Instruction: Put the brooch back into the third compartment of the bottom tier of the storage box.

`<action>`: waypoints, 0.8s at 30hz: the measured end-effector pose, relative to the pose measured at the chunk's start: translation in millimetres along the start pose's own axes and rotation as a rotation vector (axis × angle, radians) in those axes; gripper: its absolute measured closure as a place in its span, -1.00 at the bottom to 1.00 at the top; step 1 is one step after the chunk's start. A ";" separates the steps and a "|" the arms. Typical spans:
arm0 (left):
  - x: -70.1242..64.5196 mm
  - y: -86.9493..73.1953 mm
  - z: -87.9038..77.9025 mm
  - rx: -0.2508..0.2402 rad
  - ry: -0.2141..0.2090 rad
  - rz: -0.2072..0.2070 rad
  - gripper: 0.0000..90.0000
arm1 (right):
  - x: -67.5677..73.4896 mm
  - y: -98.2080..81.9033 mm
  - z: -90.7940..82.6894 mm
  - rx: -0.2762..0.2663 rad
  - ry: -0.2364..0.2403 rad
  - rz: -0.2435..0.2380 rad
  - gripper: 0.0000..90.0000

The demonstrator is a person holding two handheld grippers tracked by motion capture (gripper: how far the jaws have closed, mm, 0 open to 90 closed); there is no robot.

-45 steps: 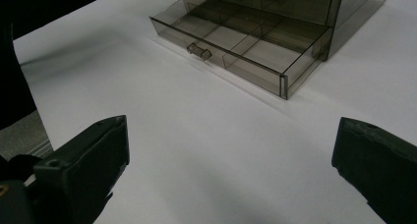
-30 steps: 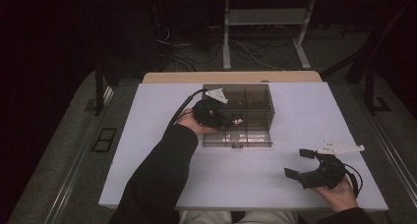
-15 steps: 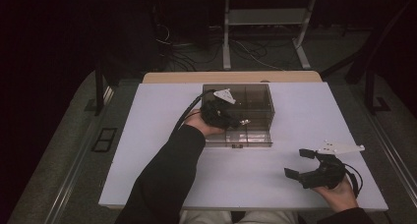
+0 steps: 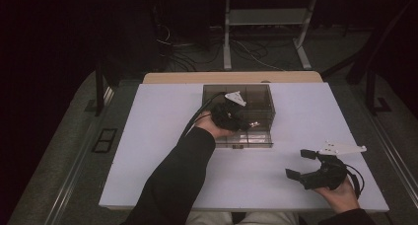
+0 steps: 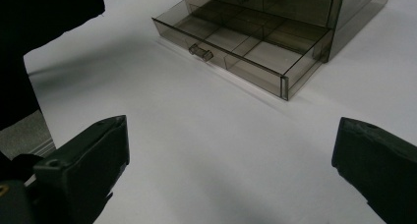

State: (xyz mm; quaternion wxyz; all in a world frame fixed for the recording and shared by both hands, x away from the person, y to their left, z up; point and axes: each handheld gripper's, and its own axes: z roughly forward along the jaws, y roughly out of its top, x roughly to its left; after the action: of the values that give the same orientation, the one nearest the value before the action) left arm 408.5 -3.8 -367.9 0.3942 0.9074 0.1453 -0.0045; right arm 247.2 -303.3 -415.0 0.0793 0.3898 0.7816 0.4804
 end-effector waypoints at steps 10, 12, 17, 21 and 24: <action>-1.7 0.8 16.5 -0.003 0.002 -0.006 0.75 | 0.2 0.0 -1.2 -0.005 -0.002 -0.002 -0.99; -3.5 0.5 18.8 -0.012 -0.003 -0.028 0.75 | 0.2 0.0 -1.3 -0.005 -0.002 -0.002 -0.99; -3.2 0.8 23.6 -0.027 0.007 -0.021 0.75 | 0.1 0.1 -2.2 -0.009 -0.005 -0.004 -0.99; -4.0 0.2 27.6 -0.026 0.010 -0.029 0.75 | 0.3 0.0 -2.3 -0.009 -0.004 -0.004 -0.99; -4.9 -0.6 30.7 -0.030 0.015 -0.041 0.75 | 0.4 0.0 -2.3 -0.009 -0.003 -0.004 -0.99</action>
State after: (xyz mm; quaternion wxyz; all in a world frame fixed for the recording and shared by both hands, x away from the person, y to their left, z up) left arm 407.0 -26.7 -388.9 0.4064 0.8983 0.1669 -0.0037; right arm 245.7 -304.6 -413.6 0.0834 0.3886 0.7803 0.4829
